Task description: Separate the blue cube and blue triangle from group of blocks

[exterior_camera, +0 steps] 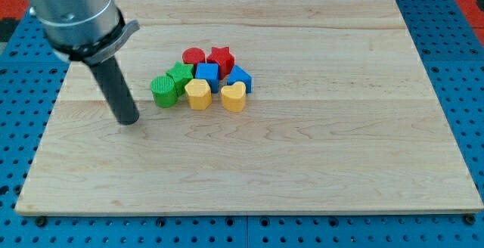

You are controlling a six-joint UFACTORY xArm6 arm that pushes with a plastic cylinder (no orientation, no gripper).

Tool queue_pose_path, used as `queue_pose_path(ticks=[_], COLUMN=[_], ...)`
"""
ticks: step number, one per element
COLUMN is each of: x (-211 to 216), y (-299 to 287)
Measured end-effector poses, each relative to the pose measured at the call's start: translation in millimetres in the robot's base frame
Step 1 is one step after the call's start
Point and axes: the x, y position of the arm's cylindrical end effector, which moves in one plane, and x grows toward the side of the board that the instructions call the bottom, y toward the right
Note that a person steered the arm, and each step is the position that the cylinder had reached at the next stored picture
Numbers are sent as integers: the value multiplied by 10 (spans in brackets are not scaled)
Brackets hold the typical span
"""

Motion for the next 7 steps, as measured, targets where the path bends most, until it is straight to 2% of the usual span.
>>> queue_pose_path(ticks=[3, 7], x=[-748, -898], y=[668, 1931])
